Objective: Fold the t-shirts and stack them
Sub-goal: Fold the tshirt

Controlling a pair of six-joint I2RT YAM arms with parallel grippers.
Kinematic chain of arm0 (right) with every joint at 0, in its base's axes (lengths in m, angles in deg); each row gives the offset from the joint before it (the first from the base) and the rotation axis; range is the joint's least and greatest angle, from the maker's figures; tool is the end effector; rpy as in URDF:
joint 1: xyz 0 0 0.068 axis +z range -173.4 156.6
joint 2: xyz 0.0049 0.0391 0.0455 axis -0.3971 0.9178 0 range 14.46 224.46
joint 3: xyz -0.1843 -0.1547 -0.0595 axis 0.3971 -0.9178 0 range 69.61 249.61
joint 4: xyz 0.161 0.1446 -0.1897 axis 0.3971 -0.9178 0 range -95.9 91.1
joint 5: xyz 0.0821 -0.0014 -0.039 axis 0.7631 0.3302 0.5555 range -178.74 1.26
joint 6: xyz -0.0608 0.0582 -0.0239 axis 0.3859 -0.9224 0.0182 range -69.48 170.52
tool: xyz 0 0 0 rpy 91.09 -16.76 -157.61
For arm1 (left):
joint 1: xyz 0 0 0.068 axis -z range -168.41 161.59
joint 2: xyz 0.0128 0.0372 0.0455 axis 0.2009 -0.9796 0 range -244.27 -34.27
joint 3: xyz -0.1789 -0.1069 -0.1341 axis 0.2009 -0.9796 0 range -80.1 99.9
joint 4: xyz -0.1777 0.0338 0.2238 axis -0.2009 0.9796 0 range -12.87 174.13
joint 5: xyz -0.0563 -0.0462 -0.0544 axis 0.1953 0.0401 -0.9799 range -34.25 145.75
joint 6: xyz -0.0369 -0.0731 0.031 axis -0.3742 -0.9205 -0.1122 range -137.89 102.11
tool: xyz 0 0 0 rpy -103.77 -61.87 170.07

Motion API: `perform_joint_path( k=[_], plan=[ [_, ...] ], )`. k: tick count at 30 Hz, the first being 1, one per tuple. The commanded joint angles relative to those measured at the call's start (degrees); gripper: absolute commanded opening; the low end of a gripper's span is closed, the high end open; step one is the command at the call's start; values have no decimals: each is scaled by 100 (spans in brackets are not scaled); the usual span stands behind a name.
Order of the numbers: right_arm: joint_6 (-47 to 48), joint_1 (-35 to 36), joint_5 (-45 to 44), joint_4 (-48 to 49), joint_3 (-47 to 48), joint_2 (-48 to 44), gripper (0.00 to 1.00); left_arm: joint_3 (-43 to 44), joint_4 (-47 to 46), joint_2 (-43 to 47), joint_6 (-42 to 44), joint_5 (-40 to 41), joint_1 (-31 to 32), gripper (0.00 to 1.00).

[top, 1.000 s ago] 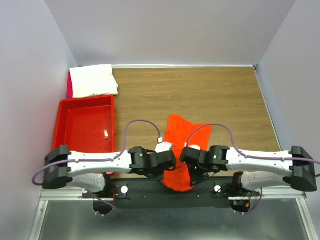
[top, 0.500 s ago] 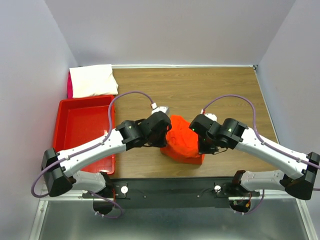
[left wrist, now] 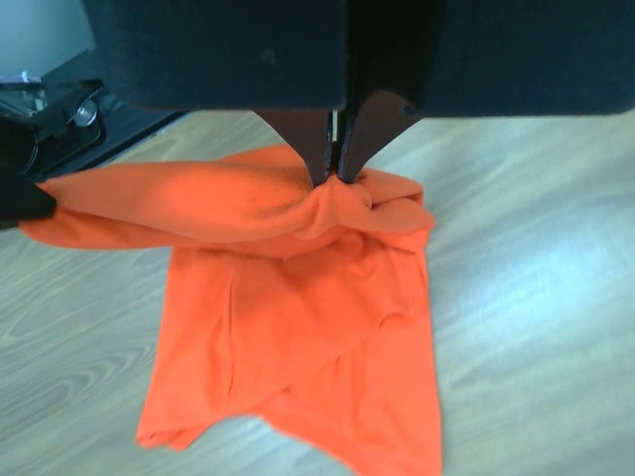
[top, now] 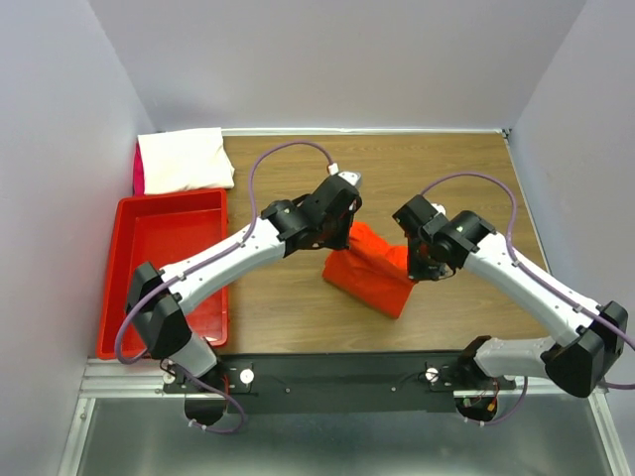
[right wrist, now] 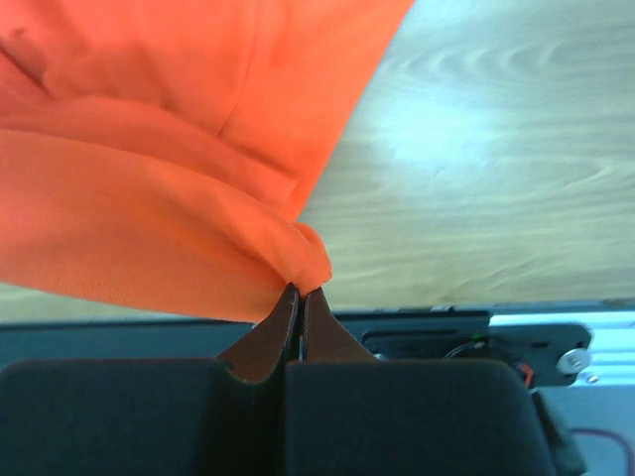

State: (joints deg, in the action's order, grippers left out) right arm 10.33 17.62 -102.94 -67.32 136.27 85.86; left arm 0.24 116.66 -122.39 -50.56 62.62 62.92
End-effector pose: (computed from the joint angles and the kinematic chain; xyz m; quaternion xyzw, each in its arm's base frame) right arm 0.2119 0.1591 0.2336 0.0110 0.9818 0.0017 0.1898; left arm 0.2527 -0.3011 0.2629 0.1292 0.9210 -0.2016 0.3073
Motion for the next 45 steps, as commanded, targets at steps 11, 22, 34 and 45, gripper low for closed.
perform_joint_path(
  k=[11,22,34,45],
  plan=[
    [1732,-2034,470,970,226,787,1,1370,-542,-1532,937,-160,-668,0],
    [1742,-2282,655,1718,-451,1385,1,1661,-754,-2535,1139,-380,-949,0],
    [1479,-2370,225,2140,-803,1439,17,1714,-1069,-2992,1201,-266,-967,49],
    [1057,-2396,-549,2263,-232,130,47,818,-2061,-1184,894,218,-967,69]
  ],
)
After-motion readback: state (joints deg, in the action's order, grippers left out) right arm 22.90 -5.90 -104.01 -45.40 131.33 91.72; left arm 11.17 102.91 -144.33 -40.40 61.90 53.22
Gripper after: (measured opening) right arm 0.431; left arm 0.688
